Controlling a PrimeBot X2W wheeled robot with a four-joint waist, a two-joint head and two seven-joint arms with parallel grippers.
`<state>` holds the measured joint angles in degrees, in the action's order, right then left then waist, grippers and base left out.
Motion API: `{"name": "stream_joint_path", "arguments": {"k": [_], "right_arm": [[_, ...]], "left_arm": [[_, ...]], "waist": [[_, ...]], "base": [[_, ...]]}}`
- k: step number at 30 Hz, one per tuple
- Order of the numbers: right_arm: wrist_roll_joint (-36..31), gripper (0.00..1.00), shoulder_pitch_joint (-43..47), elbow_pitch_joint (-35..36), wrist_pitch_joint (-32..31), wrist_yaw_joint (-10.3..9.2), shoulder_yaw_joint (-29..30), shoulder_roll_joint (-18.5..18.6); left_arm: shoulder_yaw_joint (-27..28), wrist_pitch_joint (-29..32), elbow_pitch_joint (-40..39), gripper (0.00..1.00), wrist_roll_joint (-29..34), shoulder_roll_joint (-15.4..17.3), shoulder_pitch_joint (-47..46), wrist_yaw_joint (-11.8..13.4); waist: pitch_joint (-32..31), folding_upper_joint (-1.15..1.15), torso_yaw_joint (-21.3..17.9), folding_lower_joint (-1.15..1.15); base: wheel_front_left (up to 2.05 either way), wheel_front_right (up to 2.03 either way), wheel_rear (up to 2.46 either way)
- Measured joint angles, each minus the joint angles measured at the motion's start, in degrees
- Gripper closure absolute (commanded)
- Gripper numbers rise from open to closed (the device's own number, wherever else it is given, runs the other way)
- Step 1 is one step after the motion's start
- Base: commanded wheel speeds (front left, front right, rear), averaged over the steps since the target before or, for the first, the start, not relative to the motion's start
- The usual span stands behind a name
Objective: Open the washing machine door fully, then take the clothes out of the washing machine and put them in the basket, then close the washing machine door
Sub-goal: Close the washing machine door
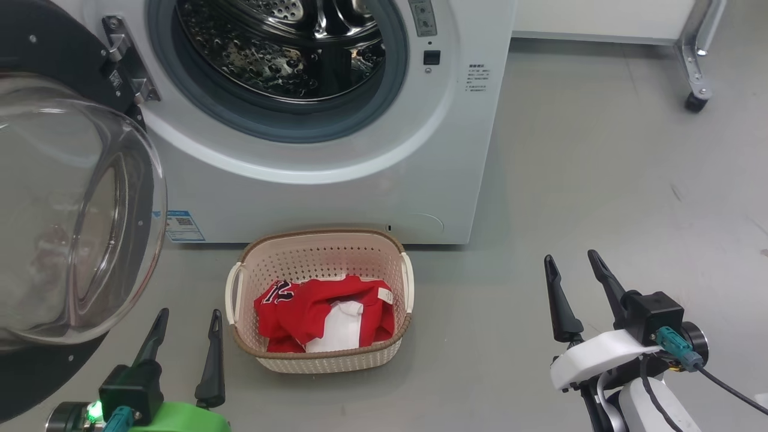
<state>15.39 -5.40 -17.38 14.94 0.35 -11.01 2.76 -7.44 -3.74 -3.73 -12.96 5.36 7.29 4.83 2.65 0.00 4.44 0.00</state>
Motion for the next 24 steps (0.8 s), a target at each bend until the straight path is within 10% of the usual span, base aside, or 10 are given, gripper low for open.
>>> {"name": "stream_joint_path", "arguments": {"k": [24], "right_arm": [[-0.29, 0.0, 1.24, -0.03, 0.0, 0.08, -0.33, -0.13]], "left_arm": [[0.52, 0.14, 1.11, 0.0, 0.0, -0.29, -0.02, 0.51]], "waist": [[-1.96, 0.0, 14.9, 0.0]], "base": [[0.0, 0.0, 0.0]]}}
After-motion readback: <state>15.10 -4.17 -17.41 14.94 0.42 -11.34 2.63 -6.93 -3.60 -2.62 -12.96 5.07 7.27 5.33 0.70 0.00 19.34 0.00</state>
